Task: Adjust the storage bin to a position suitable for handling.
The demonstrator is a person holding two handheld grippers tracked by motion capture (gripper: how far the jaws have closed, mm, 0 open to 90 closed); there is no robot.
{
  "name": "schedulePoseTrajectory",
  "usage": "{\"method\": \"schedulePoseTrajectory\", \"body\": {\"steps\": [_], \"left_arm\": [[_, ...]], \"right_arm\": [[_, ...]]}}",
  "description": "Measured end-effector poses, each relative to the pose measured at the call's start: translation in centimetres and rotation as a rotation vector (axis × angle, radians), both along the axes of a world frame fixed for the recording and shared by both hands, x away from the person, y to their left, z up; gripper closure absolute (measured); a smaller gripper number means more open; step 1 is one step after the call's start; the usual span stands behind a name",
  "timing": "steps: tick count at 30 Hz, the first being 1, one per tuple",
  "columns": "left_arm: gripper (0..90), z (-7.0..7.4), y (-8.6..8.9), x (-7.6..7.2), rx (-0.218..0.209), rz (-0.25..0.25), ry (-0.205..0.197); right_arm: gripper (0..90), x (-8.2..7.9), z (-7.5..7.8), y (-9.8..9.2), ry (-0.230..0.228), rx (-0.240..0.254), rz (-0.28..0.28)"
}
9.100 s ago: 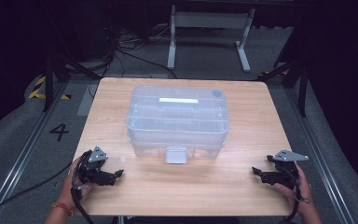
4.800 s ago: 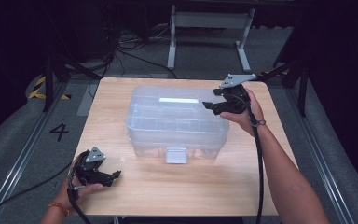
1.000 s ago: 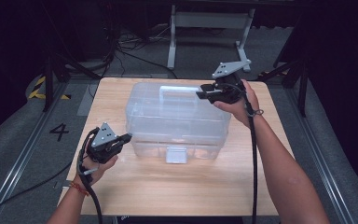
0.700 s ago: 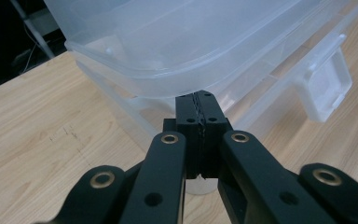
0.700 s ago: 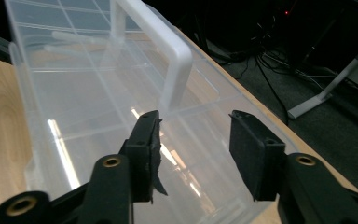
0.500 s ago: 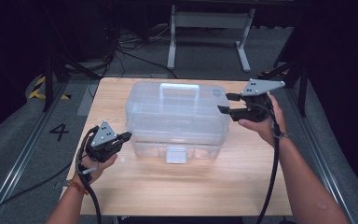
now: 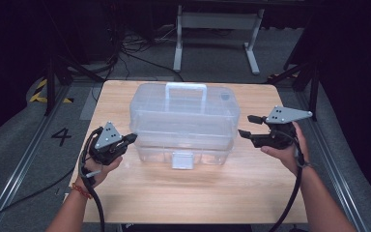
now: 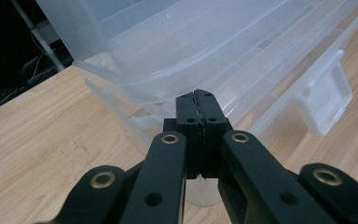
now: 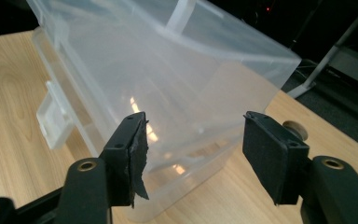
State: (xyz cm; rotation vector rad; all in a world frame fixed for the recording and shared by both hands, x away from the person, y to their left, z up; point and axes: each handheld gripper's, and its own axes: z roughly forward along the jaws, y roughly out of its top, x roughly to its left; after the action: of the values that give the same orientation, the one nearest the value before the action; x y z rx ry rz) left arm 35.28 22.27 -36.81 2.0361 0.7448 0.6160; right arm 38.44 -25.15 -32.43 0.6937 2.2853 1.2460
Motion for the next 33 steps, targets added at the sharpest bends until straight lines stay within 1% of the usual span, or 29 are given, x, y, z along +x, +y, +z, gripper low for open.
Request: {"method": "schedulePoseTrajectory", "body": {"steps": [1,4,5,7,8,11,13,14,15,16,19,20,21,23,24,27,28,30,33], "left_arm": [[89.8,0.2,0.0,0.1,0.007,-0.003,-0.006],[89.7,0.6,-0.1,0.2,0.008,-0.005,-0.008],[89.7,0.7,-0.2,0.2,0.002,-0.006,-0.006],[89.7,0.9,-0.1,0.4,0.009,-0.007,-0.01],[89.7,1.0,-0.2,0.5,0.003,-0.008,-0.006],[89.6,1.3,-0.5,0.6,0.003,-0.005,-0.008],[89.6,1.4,-0.7,0.7,0.0,-0.008,-0.01],[89.6,1.5,-0.7,0.8,0.007,-0.008,-0.015],[89.6,1.5,-0.8,0.8,0.007,-0.01,-0.017],[89.6,1.6,-0.9,0.8,0.006,-0.009,-0.015],[89.6,1.6,-0.9,0.9,0.009,-0.009,-0.02],[89.6,1.7,-0.9,1.0,0.012,-0.006,-0.017],[89.6,1.7,-0.9,1.0,0.012,-0.006,-0.017],[89.5,1.6,-0.9,1.0,0.007,-0.002,-0.018],[89.4,1.6,-0.9,1.0,0.006,-0.002,-0.019],[89.3,1.8,-0.9,1.0,0.016,-0.005,-0.024],[89.0,1.8,-0.9,1.0,0.017,-0.007,-0.025],[88.7,1.8,-0.8,0.9,0.008,-0.006,-0.023],[87.1,1.7,-0.5,0.9,0.001,0.006,-0.024]], "right_arm": [[39.7,-0.1,-0.4,0.0,0.003,0.001,0.003],[38.6,-0.4,-1.3,0.1,0.005,0.01,0.012],[37.9,-0.4,-1.5,0.2,0.003,0.01,0.015],[37.0,-0.5,-2.0,0.4,0.009,0.003,0.014],[36.8,-0.4,-2.2,0.5,0.006,0.0,0.013],[35.8,-0.2,-3.0,0.9,0.008,-0.013,0.001],[35.8,0.1,-3.7,1.3,0.006,-0.009,-0.012],[35.8,0.2,-3.9,1.4,0.0,-0.009,-0.016],[36.3,0.3,-4.2,1.6,-0.011,-0.016,-0.028],[37.0,0.3,-4.3,1.7,-0.025,-0.013,-0.041],[39.9,0.6,-4.4,1.8,-0.057,0.02,-0.063],[41.2,0.7,-4.4,1.8,-0.061,0.029,-0.069],[43.1,0.7,-4.3,1.7,-0.08,0.042,-0.068],[45.2,0.7,-4.2,1.6,-0.102,0.067,-0.074],[45.4,0.7,-4.2,1.6,-0.103,0.075,-0.074],[46.3,0.8,-4.2,1.6,-0.122,0.08,-0.075],[46.7,0.7,-4.2,1.7,-0.121,0.085,-0.079],[46.8,0.7,-4.1,1.7,-0.125,0.087,-0.077],[46.9,0.7,-4.0,1.7,-0.145,0.083,-0.086]]}}
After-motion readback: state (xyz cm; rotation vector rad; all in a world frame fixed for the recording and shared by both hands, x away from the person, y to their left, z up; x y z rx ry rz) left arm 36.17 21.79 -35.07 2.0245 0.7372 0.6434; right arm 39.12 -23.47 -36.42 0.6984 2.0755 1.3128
